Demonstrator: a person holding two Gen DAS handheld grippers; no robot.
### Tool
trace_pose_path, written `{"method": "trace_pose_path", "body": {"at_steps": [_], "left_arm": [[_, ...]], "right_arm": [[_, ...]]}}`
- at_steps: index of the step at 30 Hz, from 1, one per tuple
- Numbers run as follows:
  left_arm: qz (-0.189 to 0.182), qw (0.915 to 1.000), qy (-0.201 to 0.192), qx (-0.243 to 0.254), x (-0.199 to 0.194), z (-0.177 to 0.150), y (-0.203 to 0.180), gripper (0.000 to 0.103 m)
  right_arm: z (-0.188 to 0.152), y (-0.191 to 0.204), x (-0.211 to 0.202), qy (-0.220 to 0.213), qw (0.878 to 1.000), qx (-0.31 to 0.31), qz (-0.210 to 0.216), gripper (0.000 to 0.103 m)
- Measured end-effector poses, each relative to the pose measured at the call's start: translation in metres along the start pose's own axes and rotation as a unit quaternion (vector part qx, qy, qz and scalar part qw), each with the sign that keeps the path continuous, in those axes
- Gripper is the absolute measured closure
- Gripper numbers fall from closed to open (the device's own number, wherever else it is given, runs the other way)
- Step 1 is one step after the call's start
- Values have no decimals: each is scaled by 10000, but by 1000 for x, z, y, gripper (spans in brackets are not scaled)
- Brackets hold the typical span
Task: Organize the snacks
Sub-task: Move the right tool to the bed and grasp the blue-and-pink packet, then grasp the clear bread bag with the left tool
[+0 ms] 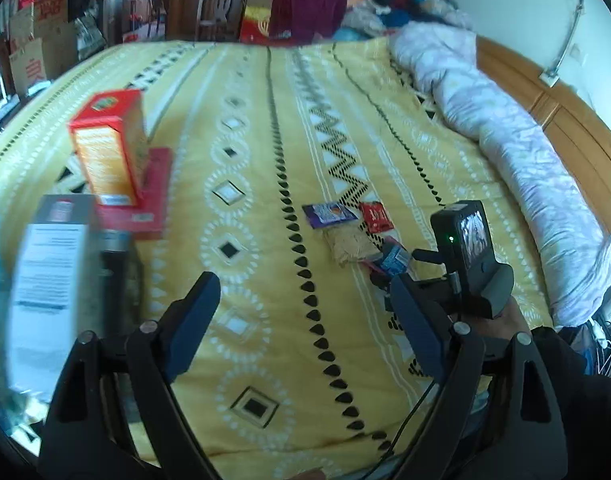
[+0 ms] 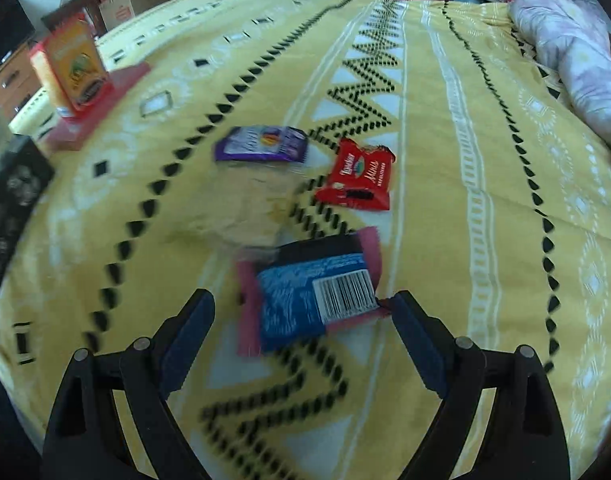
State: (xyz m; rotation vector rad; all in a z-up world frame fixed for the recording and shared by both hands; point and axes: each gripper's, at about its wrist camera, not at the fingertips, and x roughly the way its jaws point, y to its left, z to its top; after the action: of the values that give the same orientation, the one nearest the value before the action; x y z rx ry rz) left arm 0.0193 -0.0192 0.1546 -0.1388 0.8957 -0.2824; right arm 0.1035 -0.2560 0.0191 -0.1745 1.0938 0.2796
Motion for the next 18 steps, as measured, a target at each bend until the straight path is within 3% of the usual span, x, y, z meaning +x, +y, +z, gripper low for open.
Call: {"method": "trace_pose_path", "body": {"at_steps": [3,5,7,14,18], "left_arm": [[-107,9997,211,-113,25,3,-4,16],[-181,9990,372,-172,41,3,-6,16],[-212,9983,529,-142,66,5,-11,16],[-461,9926,1117,-113,148,9,-34,16],[-326,9917,1243,-28,181,10,-45,16]], "right_arm": [[-4,-14,13,-47,9997,92,237,13],[-9,-19,12,-191,9988,178,425,31],[-20,-20,0,-388,9974,275,548,40],[-70,-30,-49,-891,9875,924,919,40],[-99,-36,-63,-920,9818,1281,1061,40]]}}
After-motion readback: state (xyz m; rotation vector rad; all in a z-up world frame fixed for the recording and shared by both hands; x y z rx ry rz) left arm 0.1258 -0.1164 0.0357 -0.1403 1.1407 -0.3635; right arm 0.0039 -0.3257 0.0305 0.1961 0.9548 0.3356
